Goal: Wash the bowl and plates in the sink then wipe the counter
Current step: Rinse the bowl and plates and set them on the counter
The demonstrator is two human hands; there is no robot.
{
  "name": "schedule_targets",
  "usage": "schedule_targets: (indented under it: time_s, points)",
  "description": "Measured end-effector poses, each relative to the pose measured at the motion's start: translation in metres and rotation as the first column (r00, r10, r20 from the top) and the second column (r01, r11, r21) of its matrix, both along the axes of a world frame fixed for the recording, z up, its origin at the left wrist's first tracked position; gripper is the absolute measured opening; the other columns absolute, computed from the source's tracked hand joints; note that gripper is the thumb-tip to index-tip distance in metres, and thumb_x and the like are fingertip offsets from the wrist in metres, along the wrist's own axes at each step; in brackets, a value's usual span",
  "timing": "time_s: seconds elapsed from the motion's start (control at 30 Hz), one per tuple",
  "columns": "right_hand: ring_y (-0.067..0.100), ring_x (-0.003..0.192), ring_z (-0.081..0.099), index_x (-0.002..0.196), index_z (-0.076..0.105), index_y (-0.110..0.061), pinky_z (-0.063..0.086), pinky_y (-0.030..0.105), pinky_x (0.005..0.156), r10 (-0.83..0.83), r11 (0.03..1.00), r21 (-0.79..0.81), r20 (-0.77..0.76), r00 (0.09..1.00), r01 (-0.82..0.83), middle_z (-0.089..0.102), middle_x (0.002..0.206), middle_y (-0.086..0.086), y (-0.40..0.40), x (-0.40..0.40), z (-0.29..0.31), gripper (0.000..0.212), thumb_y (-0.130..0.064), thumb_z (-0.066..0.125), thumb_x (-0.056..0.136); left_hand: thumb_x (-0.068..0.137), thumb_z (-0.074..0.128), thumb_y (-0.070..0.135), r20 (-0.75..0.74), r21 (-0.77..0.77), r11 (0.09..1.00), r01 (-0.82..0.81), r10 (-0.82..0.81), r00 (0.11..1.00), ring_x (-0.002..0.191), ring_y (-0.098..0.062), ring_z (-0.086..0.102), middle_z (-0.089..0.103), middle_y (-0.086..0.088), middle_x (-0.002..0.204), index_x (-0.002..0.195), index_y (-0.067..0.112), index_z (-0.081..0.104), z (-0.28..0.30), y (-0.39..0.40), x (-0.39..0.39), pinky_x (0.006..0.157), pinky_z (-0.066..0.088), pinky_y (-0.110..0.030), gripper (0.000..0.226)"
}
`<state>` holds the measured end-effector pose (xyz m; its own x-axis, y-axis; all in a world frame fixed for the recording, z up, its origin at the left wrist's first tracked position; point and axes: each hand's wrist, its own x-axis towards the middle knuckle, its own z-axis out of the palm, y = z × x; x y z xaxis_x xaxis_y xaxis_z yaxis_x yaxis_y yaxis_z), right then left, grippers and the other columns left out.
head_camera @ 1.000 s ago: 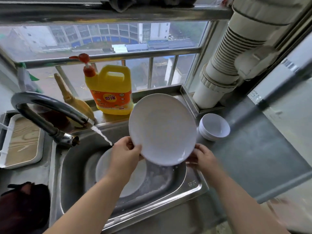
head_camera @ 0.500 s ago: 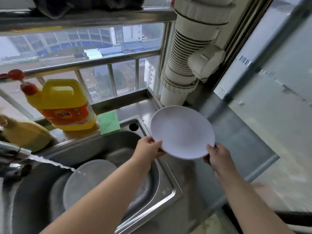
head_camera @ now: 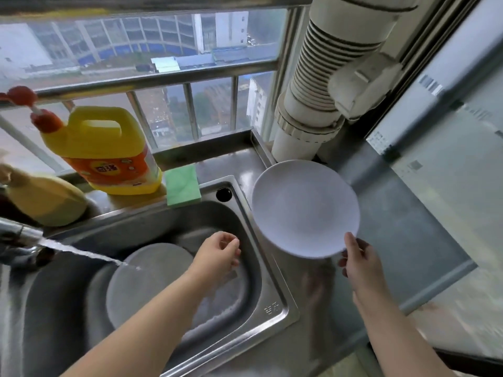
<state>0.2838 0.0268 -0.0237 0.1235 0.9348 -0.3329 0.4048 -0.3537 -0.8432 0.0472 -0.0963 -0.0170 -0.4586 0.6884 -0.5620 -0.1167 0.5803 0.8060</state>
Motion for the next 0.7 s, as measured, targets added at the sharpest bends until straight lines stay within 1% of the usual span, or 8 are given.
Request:
schedule_targets:
  time_s: [0.1, 0.2, 0.3, 0.37, 0.43, 0.57, 0.63, 0.7]
  points:
    - [0.024, 0.078, 0.055, 0.099, 0.048, -0.013, 0.041, 0.031, 0.069, -0.156, 0.934, 0.332, 0.042, 0.987, 0.133, 0.056, 0.086, 0.008, -0.031, -0.010, 0.032, 0.030, -0.041, 0.049, 0.087, 0.096, 0.051, 0.013, -0.169, -0.092, 0.994, 0.053, -0.068, 0.983, 0.066, -0.017, 0.059, 0.066, -0.010, 0.085, 0.092, 0.012, 0.058, -0.018, -0.046, -0.022, 0.056, 0.046, -0.019, 0.008]
    - [0.002, 0.067, 0.054, 0.091, 0.048, -0.018, 0.038, 0.008, 0.058, 0.220, 0.863, 0.462, 0.020, 0.975, -0.204, 0.055, 0.076, -0.006, -0.077, -0.050, 0.058, 0.030, -0.046, 0.045, 0.082, 0.095, 0.050, 0.011, -0.201, -0.201, 0.979, -0.040, -0.001, 0.979, 0.066, -0.019, 0.058, 0.064, -0.010, 0.083, 0.092, 0.013, 0.056, -0.037, -0.096, -0.048, 0.063, 0.048, -0.028, 0.007]
    - [0.003, 0.065, 0.056, 0.087, 0.058, -0.024, 0.040, 0.008, 0.059, 0.687, 0.689, 0.274, 0.049, 0.725, -0.671, 0.059, 0.070, -0.006, -0.106, -0.106, 0.039, 0.012, -0.036, 0.055, 0.087, 0.093, 0.052, 0.012, -0.225, -0.263, 0.951, -0.163, 0.104, 0.969, 0.065, -0.022, 0.060, 0.064, -0.009, 0.080, 0.083, 0.021, 0.054, -0.053, -0.140, -0.069, 0.074, 0.052, -0.038, 0.014]
    - [0.002, 0.065, 0.056, 0.093, 0.062, -0.022, 0.041, 0.014, 0.064, 0.848, 0.522, 0.055, 0.081, 0.524, -0.851, 0.058, 0.069, -0.011, -0.118, -0.149, 0.009, 0.007, -0.028, 0.060, 0.090, 0.092, 0.054, 0.014, -0.232, -0.287, 0.931, -0.226, 0.162, 0.959, 0.066, -0.026, 0.062, 0.065, -0.009, 0.079, 0.078, 0.023, 0.055, -0.063, -0.164, -0.081, 0.074, 0.053, -0.041, 0.016]
    - [0.005, 0.073, 0.060, 0.108, 0.059, -0.021, 0.042, 0.019, 0.069, 0.906, 0.424, -0.215, 0.108, 0.410, -0.880, 0.060, 0.080, -0.012, -0.122, -0.184, -0.031, 0.021, -0.033, 0.060, 0.091, 0.090, 0.055, 0.019, -0.253, -0.318, 0.908, -0.272, 0.195, 0.947, 0.076, -0.028, 0.063, 0.066, -0.007, 0.082, 0.079, 0.024, 0.056, -0.070, -0.181, -0.088, 0.073, 0.052, -0.038, 0.012]
    - [0.029, 0.114, 0.056, 0.136, 0.044, -0.011, 0.045, 0.034, 0.093, 0.949, 0.305, -0.572, 0.248, 0.194, -0.761, 0.057, 0.127, 0.013, -0.119, -0.221, -0.105, 0.050, -0.038, 0.051, 0.095, 0.091, 0.056, 0.016, -0.301, -0.326, 0.892, -0.314, 0.217, 0.929, 0.084, -0.021, 0.058, 0.064, -0.005, 0.089, 0.093, 0.016, 0.059, -0.082, -0.202, -0.097, 0.070, 0.038, -0.024, 0.004]
    - [0.031, 0.120, 0.052, 0.139, 0.040, -0.008, 0.041, 0.034, 0.096, 0.940, 0.333, -0.622, 0.276, 0.200, -0.708, 0.051, 0.135, 0.016, -0.118, -0.231, -0.128, 0.052, -0.037, 0.048, 0.097, 0.090, 0.057, 0.014, -0.315, -0.321, 0.886, -0.335, 0.234, 0.920, 0.086, -0.019, 0.057, 0.063, -0.005, 0.090, 0.100, 0.011, 0.062, -0.090, -0.209, -0.102, 0.070, 0.036, -0.021, 0.011]
    - [0.031, 0.118, 0.053, 0.135, 0.045, -0.006, 0.040, 0.029, 0.087, 0.930, 0.362, -0.629, 0.291, 0.224, -0.688, 0.053, 0.132, 0.016, -0.119, -0.240, -0.145, 0.047, -0.033, 0.048, 0.097, 0.089, 0.058, 0.015, -0.314, -0.317, 0.876, -0.364, 0.265, 0.912, 0.090, -0.023, 0.061, 0.066, -0.007, 0.094, 0.102, 0.009, 0.063, -0.100, -0.215, -0.106, 0.073, 0.040, -0.023, 0.015]
